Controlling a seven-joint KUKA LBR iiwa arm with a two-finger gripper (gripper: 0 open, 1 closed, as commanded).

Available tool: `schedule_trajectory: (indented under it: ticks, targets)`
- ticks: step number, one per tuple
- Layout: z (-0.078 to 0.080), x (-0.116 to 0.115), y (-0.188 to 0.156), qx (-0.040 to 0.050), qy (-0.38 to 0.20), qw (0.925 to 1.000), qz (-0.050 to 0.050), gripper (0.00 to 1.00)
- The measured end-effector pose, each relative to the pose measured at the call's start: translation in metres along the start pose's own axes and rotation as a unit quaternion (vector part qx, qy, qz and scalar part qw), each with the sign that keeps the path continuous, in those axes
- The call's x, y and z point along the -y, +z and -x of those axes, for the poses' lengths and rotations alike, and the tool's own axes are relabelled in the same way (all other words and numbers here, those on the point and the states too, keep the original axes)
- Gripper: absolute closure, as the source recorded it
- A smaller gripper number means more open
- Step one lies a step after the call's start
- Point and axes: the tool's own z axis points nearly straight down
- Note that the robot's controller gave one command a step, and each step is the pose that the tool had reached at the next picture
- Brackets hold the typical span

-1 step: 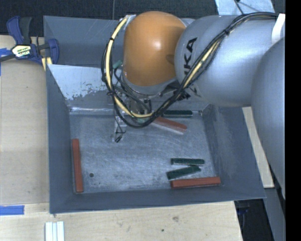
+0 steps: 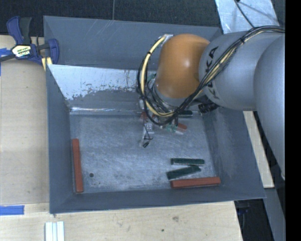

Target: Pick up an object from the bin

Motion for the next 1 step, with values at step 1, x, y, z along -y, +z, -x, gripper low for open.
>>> schedule_trajectory:
  ticks: [1]
  targets:
    - [0.0210,0.0549,0.0537,-0.0006,0.109,0.9940,0.001,0.00]
